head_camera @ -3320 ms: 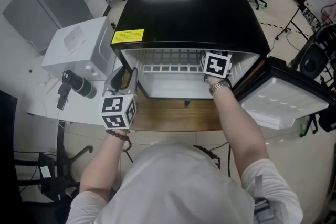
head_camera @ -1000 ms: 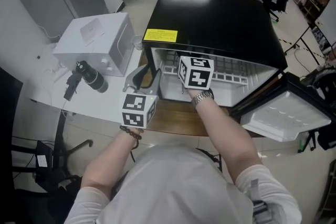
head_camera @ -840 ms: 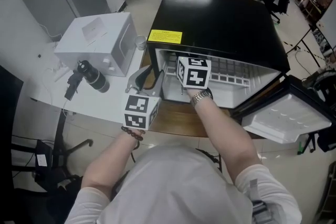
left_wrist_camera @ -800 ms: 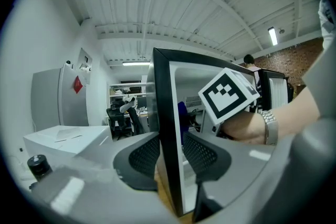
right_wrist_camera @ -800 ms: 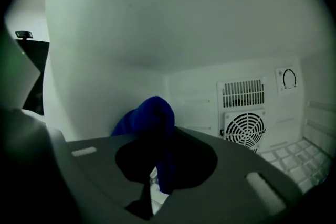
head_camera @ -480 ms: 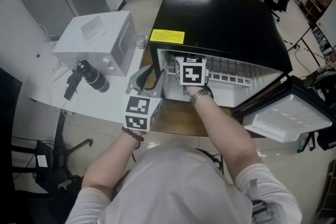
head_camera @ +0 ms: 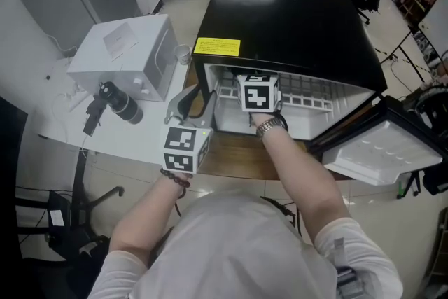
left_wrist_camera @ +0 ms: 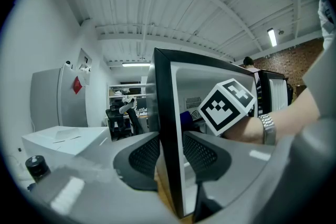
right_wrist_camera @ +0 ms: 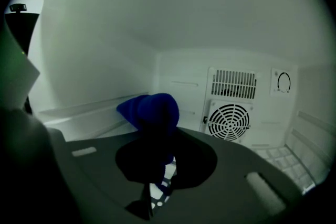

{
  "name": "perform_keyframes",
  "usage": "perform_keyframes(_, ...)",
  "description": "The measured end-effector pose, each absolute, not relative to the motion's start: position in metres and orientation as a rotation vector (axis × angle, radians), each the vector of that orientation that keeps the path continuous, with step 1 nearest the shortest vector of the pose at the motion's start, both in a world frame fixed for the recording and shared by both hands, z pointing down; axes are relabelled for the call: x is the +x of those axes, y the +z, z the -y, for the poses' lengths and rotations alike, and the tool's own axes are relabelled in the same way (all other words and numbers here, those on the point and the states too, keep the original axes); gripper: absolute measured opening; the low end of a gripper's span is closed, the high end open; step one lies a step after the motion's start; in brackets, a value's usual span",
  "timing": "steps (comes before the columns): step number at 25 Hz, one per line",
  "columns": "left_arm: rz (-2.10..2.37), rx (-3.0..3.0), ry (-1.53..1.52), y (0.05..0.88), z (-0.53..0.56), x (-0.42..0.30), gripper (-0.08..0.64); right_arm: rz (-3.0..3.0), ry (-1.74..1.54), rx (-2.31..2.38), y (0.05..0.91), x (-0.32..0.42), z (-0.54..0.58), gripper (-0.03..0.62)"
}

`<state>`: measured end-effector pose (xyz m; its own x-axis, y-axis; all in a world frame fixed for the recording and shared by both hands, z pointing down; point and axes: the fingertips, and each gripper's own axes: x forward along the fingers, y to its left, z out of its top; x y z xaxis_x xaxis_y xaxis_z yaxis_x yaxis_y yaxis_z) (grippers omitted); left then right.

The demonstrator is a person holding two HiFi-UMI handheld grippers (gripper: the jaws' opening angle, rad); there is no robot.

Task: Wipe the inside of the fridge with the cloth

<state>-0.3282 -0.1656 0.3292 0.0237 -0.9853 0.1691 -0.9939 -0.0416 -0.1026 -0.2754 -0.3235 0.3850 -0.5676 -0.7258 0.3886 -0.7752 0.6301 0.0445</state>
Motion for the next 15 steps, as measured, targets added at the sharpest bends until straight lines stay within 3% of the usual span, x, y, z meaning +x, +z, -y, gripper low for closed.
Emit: perform_keyframes(15, 2.153, 2.197, 0.285, 0.331, 0.165, -0.328, 0.132, 2.421, 0.197, 1.300, 0.388, -0.223, 0.343, 0.035)
